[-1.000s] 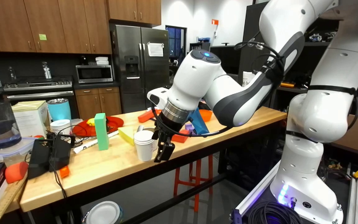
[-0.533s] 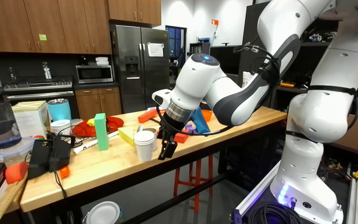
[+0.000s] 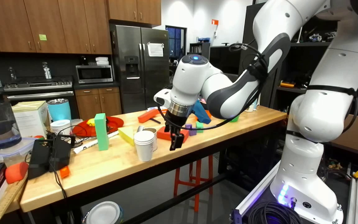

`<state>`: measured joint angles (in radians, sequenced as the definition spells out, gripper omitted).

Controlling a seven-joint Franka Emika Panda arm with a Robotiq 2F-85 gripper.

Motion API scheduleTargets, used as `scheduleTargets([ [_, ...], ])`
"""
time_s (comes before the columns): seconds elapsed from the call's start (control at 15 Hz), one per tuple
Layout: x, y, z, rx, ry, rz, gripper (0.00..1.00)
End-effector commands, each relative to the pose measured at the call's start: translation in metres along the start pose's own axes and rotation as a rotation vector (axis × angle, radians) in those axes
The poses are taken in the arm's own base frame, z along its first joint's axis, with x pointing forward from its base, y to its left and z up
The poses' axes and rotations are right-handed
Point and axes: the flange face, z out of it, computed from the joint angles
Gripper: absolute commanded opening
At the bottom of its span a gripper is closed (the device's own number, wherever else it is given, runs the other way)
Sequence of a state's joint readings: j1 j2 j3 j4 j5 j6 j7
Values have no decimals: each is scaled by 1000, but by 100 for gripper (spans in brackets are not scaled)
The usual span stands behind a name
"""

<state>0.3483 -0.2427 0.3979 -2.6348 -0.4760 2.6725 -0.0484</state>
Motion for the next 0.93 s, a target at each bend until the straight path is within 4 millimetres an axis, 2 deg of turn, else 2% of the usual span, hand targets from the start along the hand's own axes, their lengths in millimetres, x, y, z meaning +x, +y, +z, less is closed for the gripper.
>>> scheduleTargets([
  [0.0, -8, 33, -2, -68, 128, -130, 100],
  [0.27, -12, 68, 11, -90, 312, -248, 100],
  [0.47, -14, 76, 30, -92, 397, -329, 100],
  [0.6, -16, 77, 42, -82, 393, -355, 100],
  [0.87, -20, 95, 46, -90, 315, -361, 100],
])
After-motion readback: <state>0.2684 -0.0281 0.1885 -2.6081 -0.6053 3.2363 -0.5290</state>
